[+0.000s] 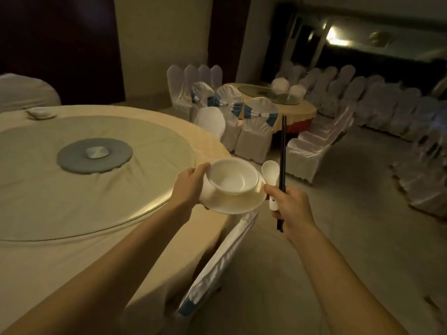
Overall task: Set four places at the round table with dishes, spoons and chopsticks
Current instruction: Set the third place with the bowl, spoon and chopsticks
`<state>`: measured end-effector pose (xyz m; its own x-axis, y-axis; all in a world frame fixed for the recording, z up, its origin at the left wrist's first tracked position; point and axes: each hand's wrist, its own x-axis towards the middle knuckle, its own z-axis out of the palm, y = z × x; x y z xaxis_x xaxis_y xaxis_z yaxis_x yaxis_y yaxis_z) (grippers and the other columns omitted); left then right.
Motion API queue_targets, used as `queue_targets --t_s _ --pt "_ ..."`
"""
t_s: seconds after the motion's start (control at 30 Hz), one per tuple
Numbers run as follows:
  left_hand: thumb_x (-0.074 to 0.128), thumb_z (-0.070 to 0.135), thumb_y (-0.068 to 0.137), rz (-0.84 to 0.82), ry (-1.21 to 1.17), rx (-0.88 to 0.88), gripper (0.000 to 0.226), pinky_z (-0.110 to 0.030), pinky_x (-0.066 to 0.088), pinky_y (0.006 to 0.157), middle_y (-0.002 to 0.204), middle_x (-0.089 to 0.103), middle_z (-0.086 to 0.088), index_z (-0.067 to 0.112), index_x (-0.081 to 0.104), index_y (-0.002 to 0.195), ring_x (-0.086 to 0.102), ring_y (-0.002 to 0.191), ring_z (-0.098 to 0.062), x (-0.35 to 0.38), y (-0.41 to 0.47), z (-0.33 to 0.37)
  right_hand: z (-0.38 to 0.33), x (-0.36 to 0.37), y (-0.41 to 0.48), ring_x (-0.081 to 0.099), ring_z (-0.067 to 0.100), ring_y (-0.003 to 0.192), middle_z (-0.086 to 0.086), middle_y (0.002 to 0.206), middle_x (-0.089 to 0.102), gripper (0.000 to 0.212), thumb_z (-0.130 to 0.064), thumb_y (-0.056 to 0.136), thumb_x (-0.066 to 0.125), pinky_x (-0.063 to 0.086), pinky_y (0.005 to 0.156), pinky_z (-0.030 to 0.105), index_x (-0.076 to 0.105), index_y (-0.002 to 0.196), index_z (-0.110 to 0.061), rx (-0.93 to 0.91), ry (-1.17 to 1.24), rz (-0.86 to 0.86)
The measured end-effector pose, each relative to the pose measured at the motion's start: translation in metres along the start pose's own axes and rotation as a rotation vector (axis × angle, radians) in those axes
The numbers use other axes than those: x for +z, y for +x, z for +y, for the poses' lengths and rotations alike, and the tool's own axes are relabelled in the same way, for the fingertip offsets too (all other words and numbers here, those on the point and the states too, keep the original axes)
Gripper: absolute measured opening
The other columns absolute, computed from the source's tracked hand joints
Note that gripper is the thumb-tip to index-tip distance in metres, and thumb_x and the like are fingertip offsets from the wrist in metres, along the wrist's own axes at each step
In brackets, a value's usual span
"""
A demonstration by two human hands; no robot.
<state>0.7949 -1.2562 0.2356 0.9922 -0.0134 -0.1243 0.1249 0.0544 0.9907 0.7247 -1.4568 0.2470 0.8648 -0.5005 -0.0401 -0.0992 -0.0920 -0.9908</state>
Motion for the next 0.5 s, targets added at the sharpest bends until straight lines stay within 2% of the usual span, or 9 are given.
queue_targets --t_s 0.17,0.3,0.43,0.5 --pt "0.055 0.056 0.08 0.15 -0.001 -0.012 0.054 -0.029 0.049 0.046 0.109 0.065 -0.011 0.013 0.063 0.112 0.064 0.089 -0.03 0.011 0.05 -0.018 0.023 0.021 0.087 0.041 0.014 0.051 0.003 0.062 0.051 0.021 -0.022 0.087 0.074 0.032 0.044 0.028 0.067 0.076 -0.006 0.034 -0.046 -0.183" --pt "0.053 0.049 0.092 0.276 0.007 -0.037 0.044 -0.03 0.048 0.045 0.11 0.062 -0.009 0.013 0.057 0.116 0.064 0.089 -0.03 0.026 0.09 -0.046 0.047 0.038 0.158 0.039 0.014 0.049 0.003 0.061 0.048 0.023 -0.023 0.088 0.074 0.032 0.045 0.028 0.066 0.073 -0.009 0.026 -0.086 -0.35" --pt "0.05 0.047 0.097 0.434 0.022 -0.087 0.041 -0.03 0.05 0.043 0.107 0.06 -0.008 0.012 0.053 0.119 0.064 0.084 -0.027 0.048 0.121 -0.081 0.073 0.057 0.226 0.036 0.012 0.048 0.002 0.061 0.046 0.022 -0.024 0.09 0.073 0.032 0.041 0.023 0.067 0.08 -0.006 0.018 -0.134 -0.546" --pt "0.05 0.048 0.098 0.53 -0.002 -0.126 0.042 -0.029 0.052 0.051 0.11 0.059 -0.005 0.012 0.052 0.12 0.062 0.087 -0.021 0.06 0.133 -0.098 0.085 0.066 0.256 0.037 0.013 0.051 0.001 0.061 0.046 0.022 -0.024 0.092 0.071 0.033 0.041 0.021 0.066 0.078 -0.007 0.005 -0.167 -0.649"
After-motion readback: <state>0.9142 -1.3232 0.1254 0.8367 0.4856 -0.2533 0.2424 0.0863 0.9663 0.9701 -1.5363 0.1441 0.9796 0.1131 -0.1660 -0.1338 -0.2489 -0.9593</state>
